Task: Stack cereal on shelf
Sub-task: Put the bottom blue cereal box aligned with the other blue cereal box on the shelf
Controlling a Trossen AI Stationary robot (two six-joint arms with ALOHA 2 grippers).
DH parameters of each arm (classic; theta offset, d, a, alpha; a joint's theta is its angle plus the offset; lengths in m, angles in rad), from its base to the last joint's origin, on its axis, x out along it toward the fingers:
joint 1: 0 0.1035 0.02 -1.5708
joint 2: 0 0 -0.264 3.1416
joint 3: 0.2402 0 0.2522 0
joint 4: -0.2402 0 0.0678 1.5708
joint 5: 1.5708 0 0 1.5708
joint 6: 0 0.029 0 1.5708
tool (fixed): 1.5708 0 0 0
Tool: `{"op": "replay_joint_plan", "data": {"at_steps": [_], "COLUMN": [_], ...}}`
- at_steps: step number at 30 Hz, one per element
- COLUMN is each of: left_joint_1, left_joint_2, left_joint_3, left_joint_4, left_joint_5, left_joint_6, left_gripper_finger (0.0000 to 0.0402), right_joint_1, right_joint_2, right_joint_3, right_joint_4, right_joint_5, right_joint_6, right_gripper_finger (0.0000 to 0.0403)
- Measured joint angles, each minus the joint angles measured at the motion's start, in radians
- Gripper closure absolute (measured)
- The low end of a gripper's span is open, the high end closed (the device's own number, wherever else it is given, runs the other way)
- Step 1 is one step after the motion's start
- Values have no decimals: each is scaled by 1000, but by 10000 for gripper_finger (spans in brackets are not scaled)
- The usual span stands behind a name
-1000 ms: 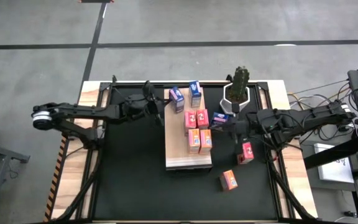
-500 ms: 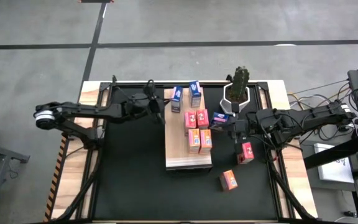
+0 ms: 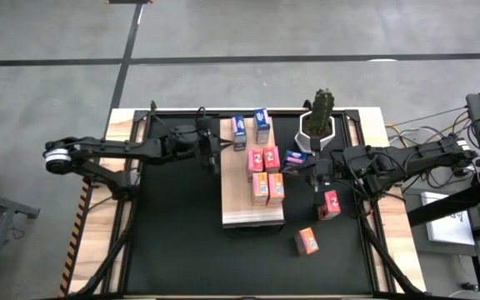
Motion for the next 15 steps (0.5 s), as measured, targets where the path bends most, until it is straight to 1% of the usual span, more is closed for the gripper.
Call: {"op": "replay_joint_plan", "data": {"at_steps": [2, 15], "left_joint_1": [1, 36], "left_joint_2": [9, 14], "left_joint_3": [0, 0], "left_joint_4": [31, 40], "left_joint_5": [-1, 0], "left_joint_6": [5, 12], "left_gripper_finger": [401, 401], "right_joint_1": [0, 0], "right_joint_2": [0, 0], "right_joint_3": [0, 0], "right_joint_4": [0, -1], "right_joint_5": [0, 0], "right_joint_6": [11, 34], "right_gripper_finger": [351, 351]}}
